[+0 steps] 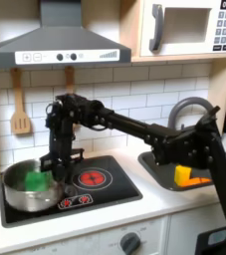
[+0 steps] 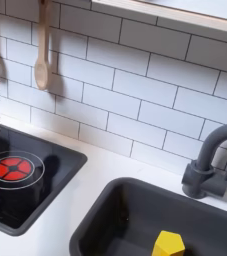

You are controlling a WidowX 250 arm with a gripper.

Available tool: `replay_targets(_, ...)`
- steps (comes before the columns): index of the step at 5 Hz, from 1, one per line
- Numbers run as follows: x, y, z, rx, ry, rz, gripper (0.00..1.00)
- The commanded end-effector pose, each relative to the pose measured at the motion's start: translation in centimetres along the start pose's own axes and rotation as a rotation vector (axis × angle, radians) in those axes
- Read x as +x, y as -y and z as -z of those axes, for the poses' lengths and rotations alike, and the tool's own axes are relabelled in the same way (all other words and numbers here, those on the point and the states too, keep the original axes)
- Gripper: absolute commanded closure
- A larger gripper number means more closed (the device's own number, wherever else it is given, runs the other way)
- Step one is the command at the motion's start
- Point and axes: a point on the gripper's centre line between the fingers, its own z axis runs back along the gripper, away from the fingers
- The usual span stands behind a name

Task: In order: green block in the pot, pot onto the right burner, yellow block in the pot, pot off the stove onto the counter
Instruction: 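Slide the pot onto the right burner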

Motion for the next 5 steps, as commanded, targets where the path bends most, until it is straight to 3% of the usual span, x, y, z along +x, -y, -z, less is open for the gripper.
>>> replay_targets(1, -0.8, 1.4, -0.3, -0.022, -0.005, 0.044, 1.0)
replay_targets(5, -1.8, 4.9, -0.5, -0.064, -0.01, 0.157, 1.0)
